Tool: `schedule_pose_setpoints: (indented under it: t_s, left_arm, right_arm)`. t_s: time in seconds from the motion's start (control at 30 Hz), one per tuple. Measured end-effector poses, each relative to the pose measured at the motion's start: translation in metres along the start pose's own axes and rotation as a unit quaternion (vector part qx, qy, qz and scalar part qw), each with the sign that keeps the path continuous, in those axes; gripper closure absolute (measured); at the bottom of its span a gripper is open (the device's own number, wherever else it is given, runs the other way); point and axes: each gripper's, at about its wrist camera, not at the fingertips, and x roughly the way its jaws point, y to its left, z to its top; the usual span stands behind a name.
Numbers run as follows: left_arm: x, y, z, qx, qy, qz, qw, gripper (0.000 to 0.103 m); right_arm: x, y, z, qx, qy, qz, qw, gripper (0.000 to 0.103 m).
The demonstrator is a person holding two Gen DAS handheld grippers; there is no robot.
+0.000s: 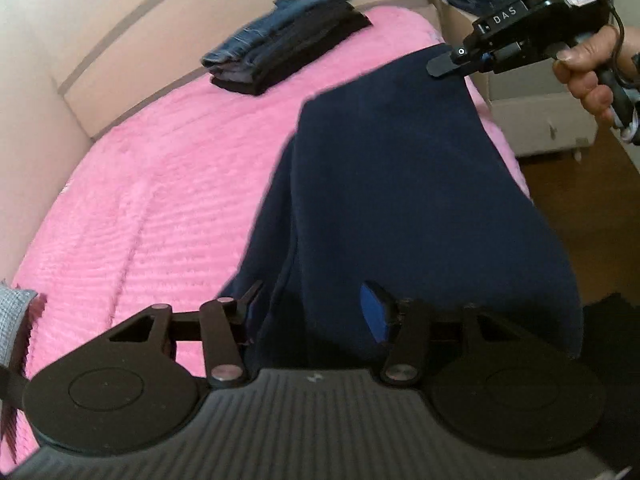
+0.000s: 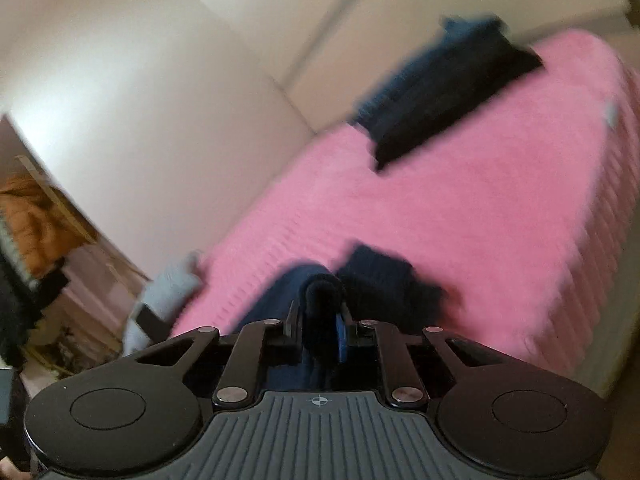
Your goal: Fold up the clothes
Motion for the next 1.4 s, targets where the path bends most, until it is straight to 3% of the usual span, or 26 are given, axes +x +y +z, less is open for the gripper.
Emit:
schedule_pose_setpoints:
  t_s: [0.13,0.2,0.37,0.43,0.47,0.5,0.6,0.67,0.8,0.93,1.03,1.1,1.17,1.2,1.3,1.4]
  left_arm:
    - [0.003,0.004,0.004,-0.019,-0.007,0.007,0.9998,0.057]
    - [0.004,0.006,0.006,-0.028,-0.011,0.011,0.9995,0.057]
    - [-0.001,0.022,-0.001,-0.078,-0.022,0.02,0.9965,0.057]
    - [-0.002,0.035,-0.008,-0.107,-0.022,0.021,0.9938,0.059]
    - [-0.003,0.042,-0.012,-0.121,-0.022,0.021,0.9921,0.061]
    - [-0.003,0.048,-0.016,-0.136,-0.022,0.022,0.9902,0.064]
    - [-0.007,0.065,-0.027,-0.175,-0.025,0.02,0.984,0.065]
    - [-0.012,0.069,-0.035,-0.181,-0.034,-0.011,0.9828,0.067]
    - [-0.009,0.071,-0.047,-0.167,-0.037,-0.062,0.9833,0.069]
    - [0.002,0.071,-0.051,-0.153,-0.026,-0.093,0.9834,0.071]
    - [-0.007,0.071,-0.053,-0.135,-0.029,-0.099,0.9854,0.074]
    - [-0.009,0.068,-0.055,-0.121,-0.026,-0.101,0.9871,0.084]
    - [-0.003,0.061,-0.06,-0.105,-0.016,-0.099,0.9894,0.088]
    - [0.0,0.057,-0.062,-0.097,-0.011,-0.098,0.9904,0.097]
    - [-0.006,0.06,-0.062,-0.094,-0.03,-0.078,0.9921,0.097]
    - [-0.008,0.087,-0.074,-0.149,-0.058,-0.066,0.9849,0.097]
  right_arm:
    - [0.003,-0.008,0.003,-0.017,-0.017,-0.022,0.999,0.09]
    - [0.011,-0.022,-0.005,-0.008,0.002,-0.057,0.998,0.089]
    - [0.0,-0.023,-0.01,-0.016,-0.002,-0.057,0.998,0.089]
    - [-0.004,-0.019,-0.01,-0.03,-0.001,-0.066,0.997,0.081]
    - [-0.003,-0.015,-0.009,-0.043,-0.007,-0.076,0.996,0.062]
    - [-0.005,-0.011,-0.009,-0.055,-0.015,-0.082,0.995,0.056]
    - [-0.016,0.008,-0.014,-0.096,-0.034,-0.093,0.99,0.056]
    - [-0.029,0.026,-0.021,-0.13,-0.042,-0.088,0.987,0.056]
    - [-0.026,0.067,-0.055,-0.185,0.034,0.0,0.982,0.056]
    - [-0.007,0.109,-0.101,-0.259,0.116,0.058,0.957,0.056]
    - [0.006,0.126,-0.129,-0.312,0.147,0.053,0.937,0.056]
    - [0.009,0.129,-0.141,-0.327,0.155,0.049,0.931,0.056]
    - [0.011,0.131,-0.148,-0.341,0.159,0.039,0.926,0.056]
    - [0.011,0.13,-0.15,-0.347,0.161,0.035,0.923,0.056]
    - [0.014,0.127,-0.153,-0.358,0.168,0.015,0.918,0.056]
    - [0.014,0.12,-0.154,-0.349,0.17,0.008,0.922,0.056]
